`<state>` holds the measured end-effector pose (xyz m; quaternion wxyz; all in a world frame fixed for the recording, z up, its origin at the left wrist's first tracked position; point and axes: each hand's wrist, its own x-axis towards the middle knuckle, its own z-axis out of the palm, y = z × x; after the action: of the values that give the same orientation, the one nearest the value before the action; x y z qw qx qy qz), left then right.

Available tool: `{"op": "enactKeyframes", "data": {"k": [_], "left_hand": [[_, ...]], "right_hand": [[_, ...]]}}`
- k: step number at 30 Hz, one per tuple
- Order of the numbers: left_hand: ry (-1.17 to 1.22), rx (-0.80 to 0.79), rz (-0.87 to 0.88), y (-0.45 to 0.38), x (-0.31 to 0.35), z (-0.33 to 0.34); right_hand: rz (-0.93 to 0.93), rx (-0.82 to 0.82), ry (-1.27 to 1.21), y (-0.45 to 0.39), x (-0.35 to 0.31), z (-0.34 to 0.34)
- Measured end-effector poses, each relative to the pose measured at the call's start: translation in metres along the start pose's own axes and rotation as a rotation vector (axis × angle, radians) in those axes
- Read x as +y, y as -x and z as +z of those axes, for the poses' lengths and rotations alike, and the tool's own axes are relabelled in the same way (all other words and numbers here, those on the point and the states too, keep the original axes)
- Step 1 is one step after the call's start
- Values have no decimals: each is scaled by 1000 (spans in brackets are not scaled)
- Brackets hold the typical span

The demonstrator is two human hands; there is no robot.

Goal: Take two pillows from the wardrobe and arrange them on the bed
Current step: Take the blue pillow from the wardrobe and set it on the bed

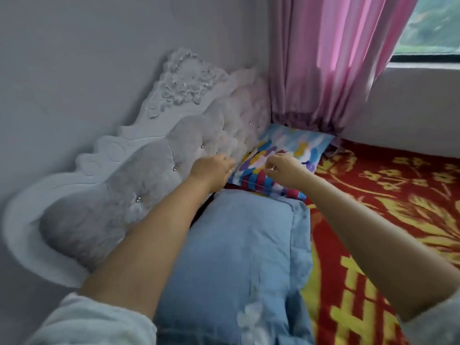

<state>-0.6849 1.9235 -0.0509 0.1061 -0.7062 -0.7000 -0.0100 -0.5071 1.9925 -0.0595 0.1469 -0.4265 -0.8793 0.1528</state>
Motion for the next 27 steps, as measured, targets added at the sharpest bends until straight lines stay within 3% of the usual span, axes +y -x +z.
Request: {"op": "enactKeyframes", "data": {"k": [7, 13, 16, 18, 21, 23, 27], "left_hand": [[13, -284, -59, -2, -22, 113], [49, -489, -27, -13, -48, 225], [103, -573, -50, -11, -58, 280], [133, -636, -134, -5, -68, 316], [215, -755, -427, 8, -89, 365], [260, -833, -562, 15, -99, 392], [352, -891, -475, 19, -101, 431]], "right_hand": [[189, -220, -72, -19, 45, 108], [454, -423, -88, -16, 75, 220], [671, -471, -67, -11, 78, 276], [865, -555, -77, -5, 76, 314], [1002, -723, -89, 5, 64, 364], [1030, -690, -44, 8, 58, 387], [1132, -535, -60, 5, 49, 421]]}}
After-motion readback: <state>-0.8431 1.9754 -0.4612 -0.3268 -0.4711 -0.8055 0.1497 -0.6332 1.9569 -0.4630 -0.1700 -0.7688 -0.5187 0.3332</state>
